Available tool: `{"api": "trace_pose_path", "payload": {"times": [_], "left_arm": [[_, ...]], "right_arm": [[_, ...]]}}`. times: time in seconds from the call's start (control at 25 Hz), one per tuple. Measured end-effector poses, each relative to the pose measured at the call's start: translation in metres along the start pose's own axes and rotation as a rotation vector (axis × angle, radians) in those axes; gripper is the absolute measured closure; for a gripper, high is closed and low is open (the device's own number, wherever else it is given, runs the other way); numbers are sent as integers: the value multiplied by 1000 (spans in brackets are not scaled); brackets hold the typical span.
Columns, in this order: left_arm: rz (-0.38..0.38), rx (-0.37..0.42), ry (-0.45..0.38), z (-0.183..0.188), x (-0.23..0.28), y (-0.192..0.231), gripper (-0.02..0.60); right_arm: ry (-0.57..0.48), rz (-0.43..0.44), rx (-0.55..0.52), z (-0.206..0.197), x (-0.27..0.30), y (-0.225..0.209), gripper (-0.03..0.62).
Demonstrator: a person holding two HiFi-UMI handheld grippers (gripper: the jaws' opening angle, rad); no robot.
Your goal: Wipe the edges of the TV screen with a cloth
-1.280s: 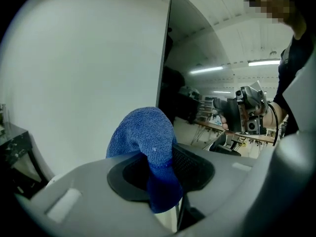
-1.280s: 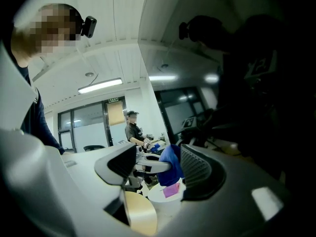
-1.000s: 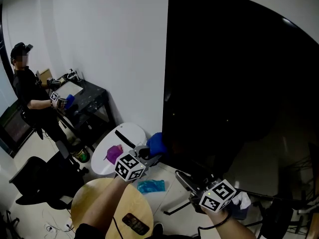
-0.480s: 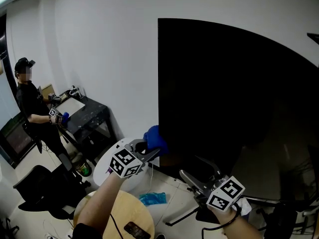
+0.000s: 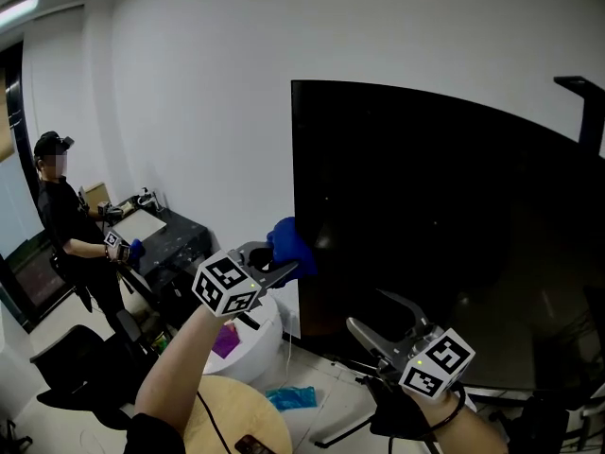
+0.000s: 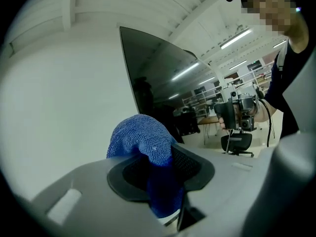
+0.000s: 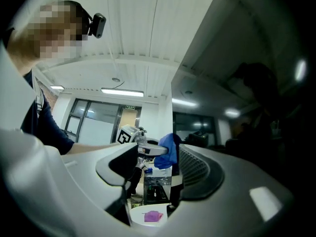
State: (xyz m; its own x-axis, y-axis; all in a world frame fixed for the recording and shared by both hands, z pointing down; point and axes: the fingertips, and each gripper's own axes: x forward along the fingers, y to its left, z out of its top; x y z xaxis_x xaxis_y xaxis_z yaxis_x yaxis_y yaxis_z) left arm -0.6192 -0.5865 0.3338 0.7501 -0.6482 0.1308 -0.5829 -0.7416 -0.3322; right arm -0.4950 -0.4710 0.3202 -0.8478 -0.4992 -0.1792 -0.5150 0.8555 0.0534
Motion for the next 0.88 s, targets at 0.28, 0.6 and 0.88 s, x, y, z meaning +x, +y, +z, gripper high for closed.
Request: {"api": "trace_pose_path", "payload": {"times": [0.28,0.6,0.88], "left_arm": [[20,89,-12,62,-15,19,474],[58,152,-36,120,-16,37,474],[88,205,-63,170,-26,53,474]], "right_arm": [[-31,-4,-55,27,-13,4,329],[-59,10,-133,68,-10,0,338],[-103,24,-183,104,5,11,398]]}}
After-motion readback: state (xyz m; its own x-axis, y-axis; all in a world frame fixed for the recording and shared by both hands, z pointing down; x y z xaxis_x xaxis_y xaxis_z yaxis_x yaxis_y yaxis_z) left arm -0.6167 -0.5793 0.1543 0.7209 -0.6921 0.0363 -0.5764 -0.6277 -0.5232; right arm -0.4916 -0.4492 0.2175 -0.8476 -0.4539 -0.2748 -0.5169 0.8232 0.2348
